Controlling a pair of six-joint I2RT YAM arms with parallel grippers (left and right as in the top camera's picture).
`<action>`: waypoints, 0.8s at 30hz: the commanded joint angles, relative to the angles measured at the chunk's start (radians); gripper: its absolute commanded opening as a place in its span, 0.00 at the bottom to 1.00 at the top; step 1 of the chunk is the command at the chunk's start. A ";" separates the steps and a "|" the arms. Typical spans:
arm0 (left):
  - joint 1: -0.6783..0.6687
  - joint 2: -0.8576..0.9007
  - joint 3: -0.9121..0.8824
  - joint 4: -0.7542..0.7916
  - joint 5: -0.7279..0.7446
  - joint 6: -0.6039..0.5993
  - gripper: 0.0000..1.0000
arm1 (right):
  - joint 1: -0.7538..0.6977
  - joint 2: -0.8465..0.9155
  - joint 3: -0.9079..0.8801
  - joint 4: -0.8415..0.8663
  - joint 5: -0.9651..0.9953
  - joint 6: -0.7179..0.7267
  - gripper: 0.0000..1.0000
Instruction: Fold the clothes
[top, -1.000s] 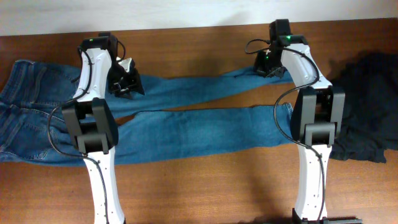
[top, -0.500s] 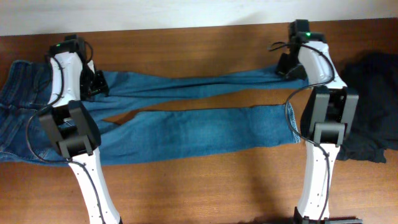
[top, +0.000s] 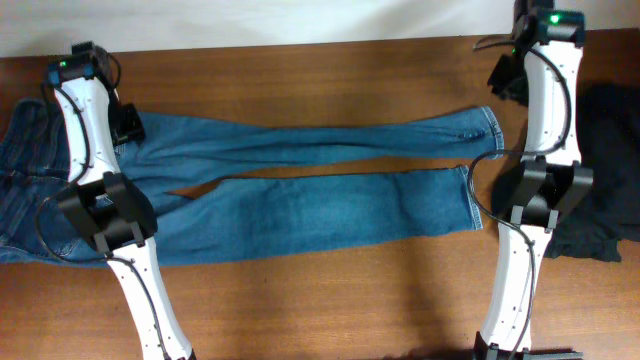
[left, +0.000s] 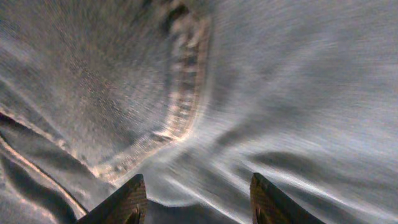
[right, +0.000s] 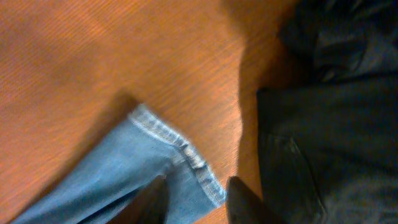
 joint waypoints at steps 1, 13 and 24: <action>-0.031 0.000 0.066 -0.050 0.085 -0.004 0.54 | 0.014 -0.012 0.147 -0.103 -0.267 -0.134 0.39; -0.184 0.000 0.073 -0.133 0.350 0.121 0.12 | 0.261 -0.021 0.016 -0.102 -0.478 -0.238 0.31; -0.399 -0.002 0.073 -0.133 0.375 0.156 0.12 | 0.491 -0.022 -0.174 -0.102 -0.357 -0.205 0.18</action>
